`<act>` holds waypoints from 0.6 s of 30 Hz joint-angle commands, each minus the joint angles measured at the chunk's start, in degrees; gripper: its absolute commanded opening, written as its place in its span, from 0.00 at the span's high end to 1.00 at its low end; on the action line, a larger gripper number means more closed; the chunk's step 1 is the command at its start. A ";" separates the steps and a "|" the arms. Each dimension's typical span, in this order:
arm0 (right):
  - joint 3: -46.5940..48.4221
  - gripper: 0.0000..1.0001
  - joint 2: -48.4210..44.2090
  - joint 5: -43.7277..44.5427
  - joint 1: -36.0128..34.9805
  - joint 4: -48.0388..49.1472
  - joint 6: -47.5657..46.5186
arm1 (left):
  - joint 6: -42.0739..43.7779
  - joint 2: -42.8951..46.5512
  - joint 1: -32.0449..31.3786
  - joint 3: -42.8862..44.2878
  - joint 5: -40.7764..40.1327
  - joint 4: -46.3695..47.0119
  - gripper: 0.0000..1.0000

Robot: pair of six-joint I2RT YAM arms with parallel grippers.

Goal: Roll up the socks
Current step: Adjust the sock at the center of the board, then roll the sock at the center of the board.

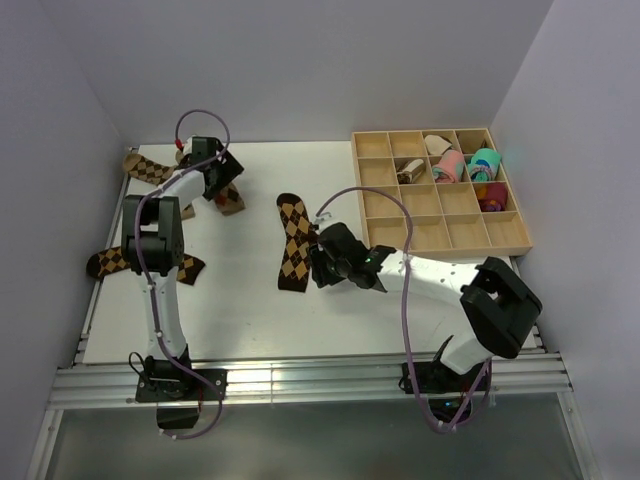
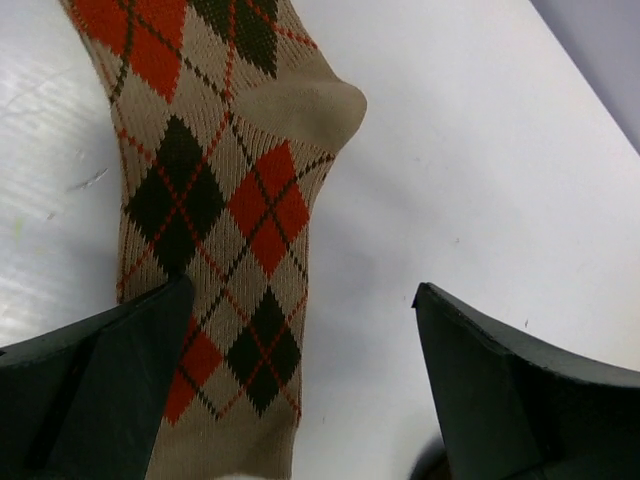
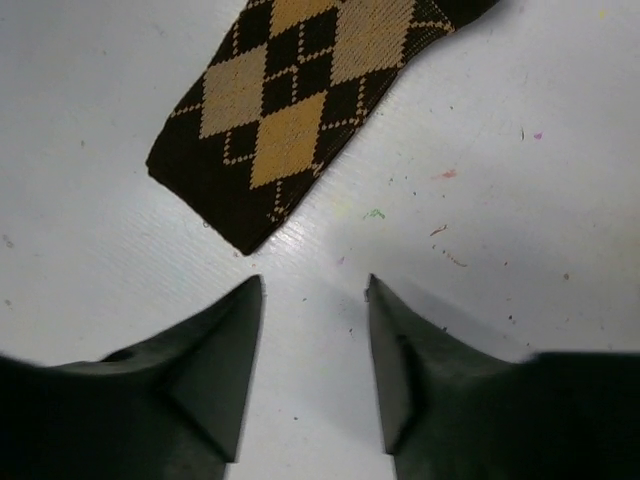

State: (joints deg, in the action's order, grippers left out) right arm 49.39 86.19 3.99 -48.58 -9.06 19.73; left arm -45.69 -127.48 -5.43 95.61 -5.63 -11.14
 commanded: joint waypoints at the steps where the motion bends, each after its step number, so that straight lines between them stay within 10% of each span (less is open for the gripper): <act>1: 3.95 0.51 2.04 -0.65 0.24 1.94 -3.81 | 2.36 7.75 -0.89 -0.77 -0.70 -4.69 0.00; 18: 20.83 0.65 22.61 -0.82 -3.71 -4.30 -3.38 | -4.15 65.76 -10.39 -42.69 -9.40 -12.32 0.01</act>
State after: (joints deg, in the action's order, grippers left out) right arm 66.43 107.07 2.52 -50.70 -11.62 15.35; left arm -48.93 -64.73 -16.29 58.02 -13.32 -18.61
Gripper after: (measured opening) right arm 0.349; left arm 0.995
